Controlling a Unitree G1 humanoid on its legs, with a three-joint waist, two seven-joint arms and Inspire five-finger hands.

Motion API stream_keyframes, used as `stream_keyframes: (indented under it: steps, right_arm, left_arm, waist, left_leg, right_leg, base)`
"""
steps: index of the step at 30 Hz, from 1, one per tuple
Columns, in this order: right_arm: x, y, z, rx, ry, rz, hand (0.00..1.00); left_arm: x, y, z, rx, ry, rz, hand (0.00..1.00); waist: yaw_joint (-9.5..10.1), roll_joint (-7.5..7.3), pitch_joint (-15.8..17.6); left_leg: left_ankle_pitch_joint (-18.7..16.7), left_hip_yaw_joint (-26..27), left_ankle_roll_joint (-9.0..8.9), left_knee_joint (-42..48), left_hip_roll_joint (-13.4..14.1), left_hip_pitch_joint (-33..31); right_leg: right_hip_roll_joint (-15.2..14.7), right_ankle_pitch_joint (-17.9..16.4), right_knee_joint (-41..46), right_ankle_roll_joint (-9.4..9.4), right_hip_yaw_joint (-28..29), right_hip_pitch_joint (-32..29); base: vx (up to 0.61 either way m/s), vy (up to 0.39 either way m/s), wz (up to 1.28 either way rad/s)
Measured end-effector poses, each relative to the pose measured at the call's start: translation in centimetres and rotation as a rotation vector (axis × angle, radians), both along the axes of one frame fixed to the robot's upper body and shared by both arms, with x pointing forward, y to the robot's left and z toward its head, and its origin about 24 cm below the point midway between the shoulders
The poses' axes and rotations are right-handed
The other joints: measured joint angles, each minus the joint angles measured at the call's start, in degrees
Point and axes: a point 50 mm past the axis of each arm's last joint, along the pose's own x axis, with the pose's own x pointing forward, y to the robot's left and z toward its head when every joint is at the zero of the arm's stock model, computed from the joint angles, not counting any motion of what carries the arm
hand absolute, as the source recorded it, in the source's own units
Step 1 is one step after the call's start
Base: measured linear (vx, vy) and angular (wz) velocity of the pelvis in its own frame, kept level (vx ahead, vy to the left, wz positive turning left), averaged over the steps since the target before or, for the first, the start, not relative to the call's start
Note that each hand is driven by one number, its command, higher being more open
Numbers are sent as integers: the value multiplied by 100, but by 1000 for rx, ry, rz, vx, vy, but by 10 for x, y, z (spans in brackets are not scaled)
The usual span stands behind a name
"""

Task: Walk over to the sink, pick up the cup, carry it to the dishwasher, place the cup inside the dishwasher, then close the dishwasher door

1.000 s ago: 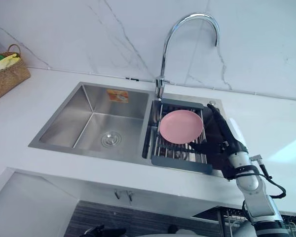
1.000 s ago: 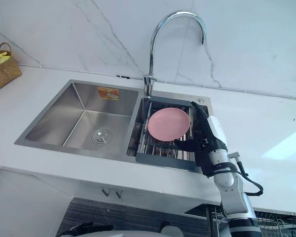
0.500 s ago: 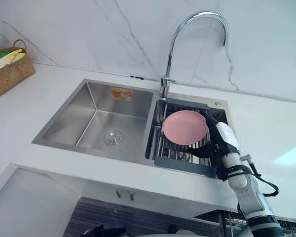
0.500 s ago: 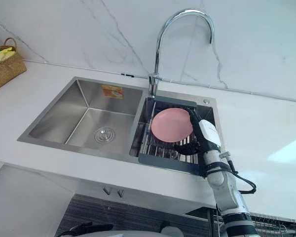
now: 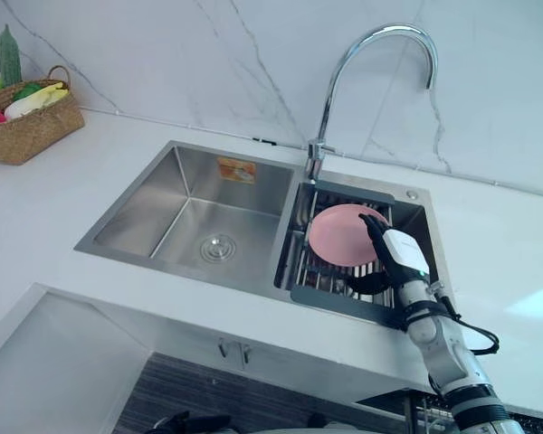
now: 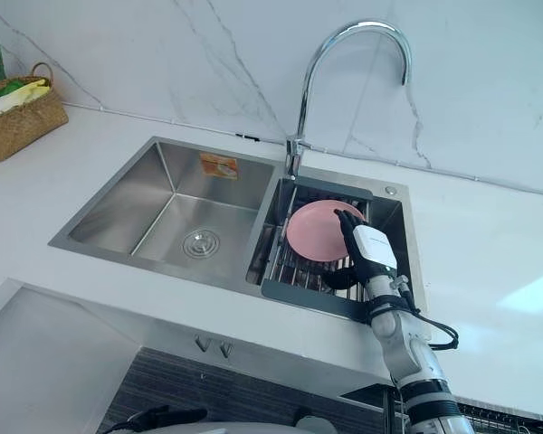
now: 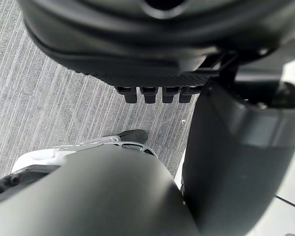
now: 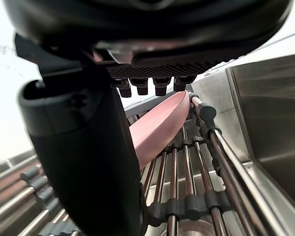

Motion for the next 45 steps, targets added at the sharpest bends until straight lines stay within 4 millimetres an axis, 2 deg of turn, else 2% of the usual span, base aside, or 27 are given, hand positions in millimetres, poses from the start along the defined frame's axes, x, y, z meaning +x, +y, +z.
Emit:
stream_keyframes:
  steps: [10,24,31,32,40,45]
  right_arm:
    - [6,-1,-1,-63,-100,-43,100]
    - [10,7,10,-204,-327,-35,100]
    - [15,14,10,-249,-354,-14,100]
    - [15,14,8,-261,-343,-14,0]
    - [17,14,-3,-293,-283,-9,0]
    - [20,12,0,-343,-288,17,0]
  left_arm:
    - [1,5,1,11,-4,2,100]
    - [10,8,5,49,-58,22,100]
    - [13,9,6,56,-76,23,100]
    - [14,9,7,57,-79,20,100]
    - [19,11,8,65,-92,11,100]
    - [22,12,9,67,-102,8,100]
  waist:
    - [15,-124,37]
    - [282,-227,194]
    - [315,-243,243]
    - [326,-254,254]
    - [356,-297,334]
    - [392,-302,396]
  left_leg:
    - [14,-11,11,-51,-22,-2]
    - [17,-155,15,-38,-43,-189]
    - [14,-182,19,18,-45,-280]
    - [13,-182,18,35,-42,-290]
    - [-31,-183,25,188,-15,-394]
    - [-41,-183,28,228,-1,-429]
  right_leg:
    - [-16,2,5,9,-10,-12]
    - [-64,-33,46,58,-152,-129]
    - [-77,-40,52,71,-180,-184]
    - [-77,-43,54,76,-183,-184]
    - [-79,-48,76,97,-194,-210]
    - [-73,-48,76,98,-195,-218]
  base:
    - [0,0,0]
    - [-7,-6,5]
    - [2,-4,2]
    - [-2,-9,3]
    - [-1,-3,1]
    - [-27,-6,1]
